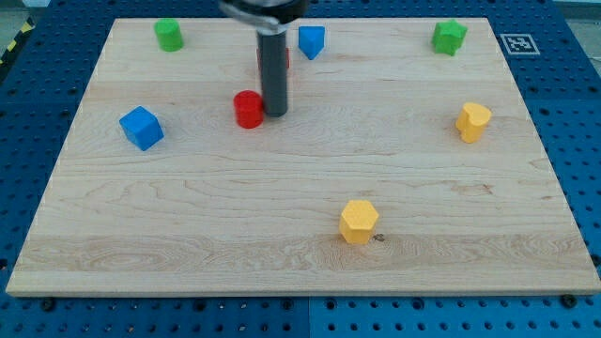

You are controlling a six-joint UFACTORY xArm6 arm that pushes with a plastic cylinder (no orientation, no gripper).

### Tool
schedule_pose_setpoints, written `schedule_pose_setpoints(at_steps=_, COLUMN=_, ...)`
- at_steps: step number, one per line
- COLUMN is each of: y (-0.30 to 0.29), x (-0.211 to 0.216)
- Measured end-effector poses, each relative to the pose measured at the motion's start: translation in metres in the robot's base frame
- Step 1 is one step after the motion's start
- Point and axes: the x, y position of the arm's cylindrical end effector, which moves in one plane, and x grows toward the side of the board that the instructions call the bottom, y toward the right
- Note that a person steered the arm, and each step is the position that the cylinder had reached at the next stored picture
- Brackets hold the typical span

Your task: Move the red circle to the bottom left

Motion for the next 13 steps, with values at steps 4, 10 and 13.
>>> schedule_pose_setpoints(at_steps=4, y=-0.067, x=-0.002)
schedule_pose_setpoints(at_steps=10, y=-0.087, x=0.081)
schedule_pose_setpoints(at_steps=13, y=-0.117, x=0.105)
